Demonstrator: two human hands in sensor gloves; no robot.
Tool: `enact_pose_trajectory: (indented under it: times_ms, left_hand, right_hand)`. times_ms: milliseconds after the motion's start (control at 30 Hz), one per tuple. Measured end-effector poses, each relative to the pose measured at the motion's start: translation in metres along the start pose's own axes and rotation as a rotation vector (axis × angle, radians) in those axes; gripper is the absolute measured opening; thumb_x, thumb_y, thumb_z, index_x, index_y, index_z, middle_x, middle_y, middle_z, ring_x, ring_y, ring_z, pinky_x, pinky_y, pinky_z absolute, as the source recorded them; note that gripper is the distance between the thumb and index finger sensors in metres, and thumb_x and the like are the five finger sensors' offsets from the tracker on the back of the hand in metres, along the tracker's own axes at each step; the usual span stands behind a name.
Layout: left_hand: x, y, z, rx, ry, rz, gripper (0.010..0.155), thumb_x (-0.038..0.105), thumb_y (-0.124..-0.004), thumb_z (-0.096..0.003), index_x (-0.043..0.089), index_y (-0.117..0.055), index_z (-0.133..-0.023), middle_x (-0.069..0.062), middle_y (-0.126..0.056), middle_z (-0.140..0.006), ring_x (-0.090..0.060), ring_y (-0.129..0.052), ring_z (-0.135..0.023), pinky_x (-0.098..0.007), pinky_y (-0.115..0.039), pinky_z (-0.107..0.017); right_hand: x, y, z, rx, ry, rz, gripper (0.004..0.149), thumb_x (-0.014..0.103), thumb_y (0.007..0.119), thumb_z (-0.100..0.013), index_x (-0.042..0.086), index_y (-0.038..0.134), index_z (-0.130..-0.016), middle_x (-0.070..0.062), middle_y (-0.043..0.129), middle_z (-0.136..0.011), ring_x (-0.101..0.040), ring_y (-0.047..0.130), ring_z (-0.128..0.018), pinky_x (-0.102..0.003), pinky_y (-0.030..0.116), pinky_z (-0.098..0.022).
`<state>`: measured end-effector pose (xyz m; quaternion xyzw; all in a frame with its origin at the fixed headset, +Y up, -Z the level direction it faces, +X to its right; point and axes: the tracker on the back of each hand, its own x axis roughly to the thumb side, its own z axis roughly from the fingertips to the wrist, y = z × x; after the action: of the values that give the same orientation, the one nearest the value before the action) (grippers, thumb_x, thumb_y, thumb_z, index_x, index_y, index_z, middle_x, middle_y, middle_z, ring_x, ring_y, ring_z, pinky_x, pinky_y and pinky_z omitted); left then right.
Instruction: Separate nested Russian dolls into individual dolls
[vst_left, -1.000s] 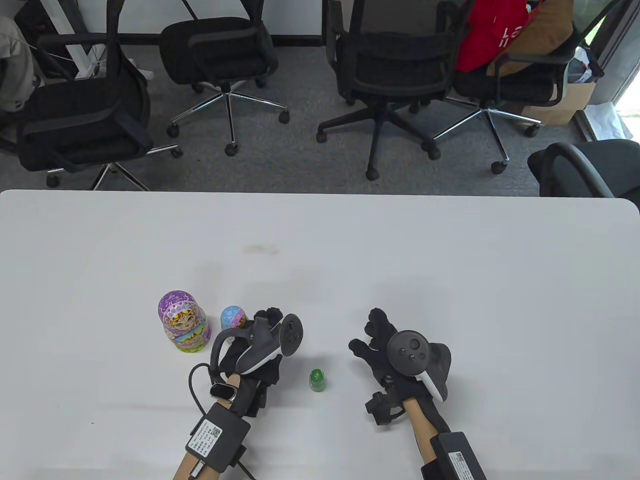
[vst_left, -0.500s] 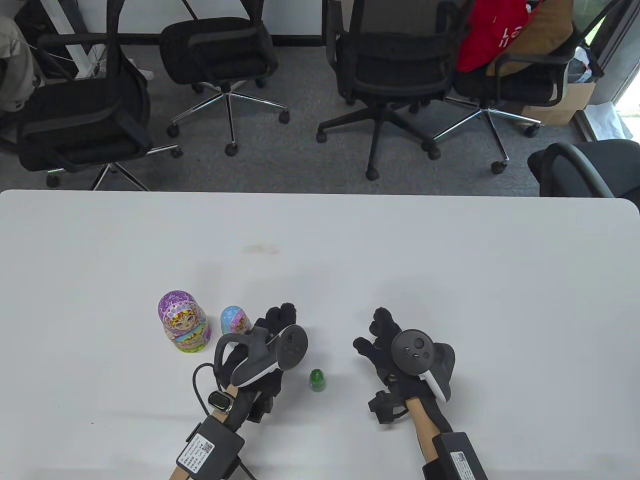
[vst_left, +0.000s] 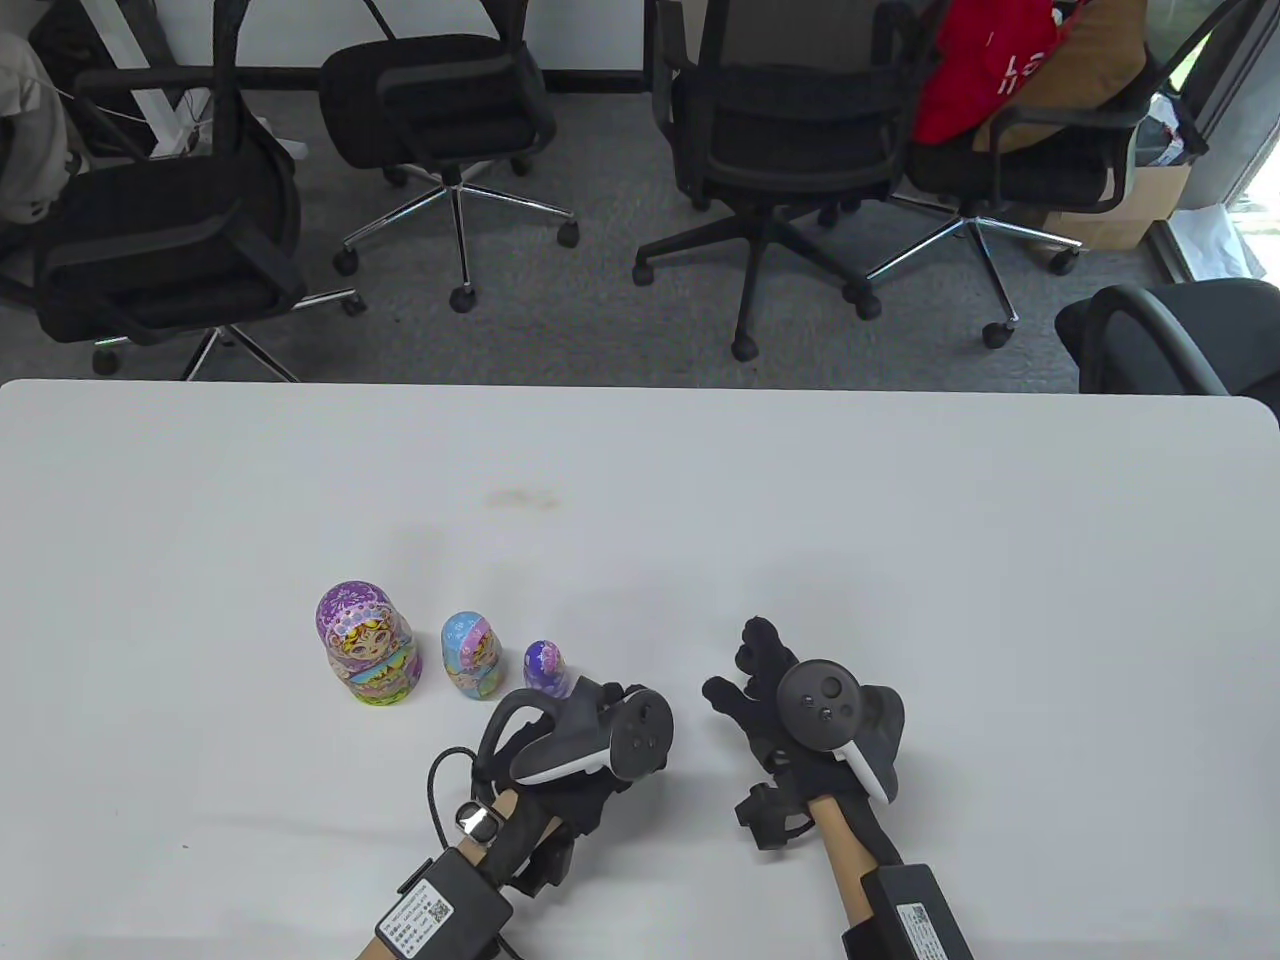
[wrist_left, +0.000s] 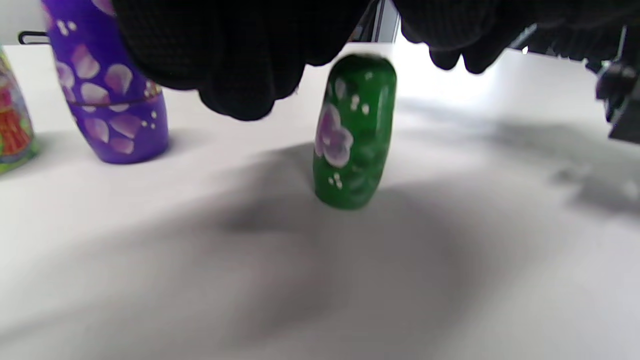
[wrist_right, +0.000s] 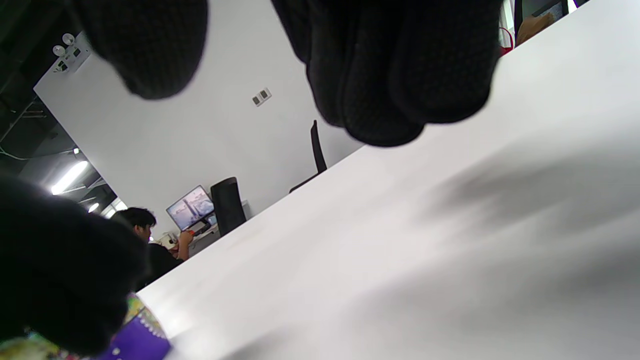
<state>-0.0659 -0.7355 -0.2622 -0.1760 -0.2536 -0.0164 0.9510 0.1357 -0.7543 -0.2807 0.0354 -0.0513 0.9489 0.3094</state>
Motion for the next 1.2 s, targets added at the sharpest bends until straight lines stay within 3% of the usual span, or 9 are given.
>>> enact_pose_trajectory:
  times_ms: [100,300,767,933,1067,1200]
  left_hand:
    - [0.004,-0.008,-0.005,-0.045,-0.017,-0.028,0.070,0.052,-0.068,-0.0520,0.014,-0.069,-0.110,-0.015,-0.084,-0.102,-0.028,-0.095,-0.075,-0.036,-0.089,-0.049]
    - [0.005,-0.013,-0.009,0.012,-0.013,-0.063,0.061,0.046,-0.070,-0.0528,0.011,-0.076,-0.103,-0.013,-0.091,-0.090,-0.023,-0.098,-0.067,-0.033,-0.090,-0.044]
    - [-0.025,0.010,0.003,0.204,-0.026,0.248,0.062,0.046,-0.065,-0.0549,0.006,-0.078,-0.101,-0.014,-0.094,-0.083,-0.022,-0.099,-0.059,-0.031,-0.091,-0.038]
    - [-0.028,0.012,0.004,0.211,-0.067,0.367,0.062,0.046,-0.065,-0.0552,0.004,-0.078,-0.100,-0.015,-0.094,-0.082,-0.022,-0.100,-0.058,-0.031,-0.091,-0.037]
    - [-0.028,0.013,0.005,0.226,-0.099,0.408,0.061,0.044,-0.065,-0.0557,0.003,-0.078,-0.099,-0.016,-0.094,-0.081,-0.022,-0.099,-0.058,-0.031,-0.091,-0.037]
    - [-0.028,0.015,0.006,0.246,-0.118,0.420,0.059,0.041,-0.064,-0.0564,0.003,-0.078,-0.099,-0.017,-0.094,-0.082,-0.023,-0.099,-0.058,-0.031,-0.092,-0.038]
  right_hand:
    - [0.000,0.001,0.000,0.004,-0.003,-0.010,0.083,0.049,0.076,-0.045,-0.001,0.051,-0.106,-0.022,0.078,-0.093,-0.037,0.088,-0.069,-0.044,0.081,-0.052]
    - [0.002,0.004,0.000,0.053,-0.027,-0.010,0.082,0.050,0.076,-0.044,0.000,0.054,-0.105,-0.022,0.081,-0.091,-0.035,0.089,-0.065,-0.043,0.082,-0.050]
    - [0.042,0.036,0.010,0.291,-0.255,0.174,0.077,0.045,0.081,-0.042,0.006,0.059,-0.104,-0.020,0.078,-0.095,-0.038,0.085,-0.074,-0.046,0.080,-0.055]
    - [0.057,0.043,0.017,0.235,-0.304,0.255,0.076,0.048,0.080,-0.040,0.005,0.063,-0.101,-0.017,0.080,-0.092,-0.036,0.086,-0.071,-0.045,0.081,-0.053]
    - [0.060,0.039,0.020,0.112,-0.339,0.286,0.067,0.047,0.081,-0.038,0.005,0.074,-0.090,-0.012,0.090,-0.077,-0.028,0.093,-0.059,-0.039,0.085,-0.045]
    - [0.058,0.035,0.018,0.138,-0.350,0.241,0.066,0.043,0.083,-0.038,0.003,0.074,-0.090,-0.014,0.091,-0.076,-0.028,0.093,-0.058,-0.038,0.085,-0.044]
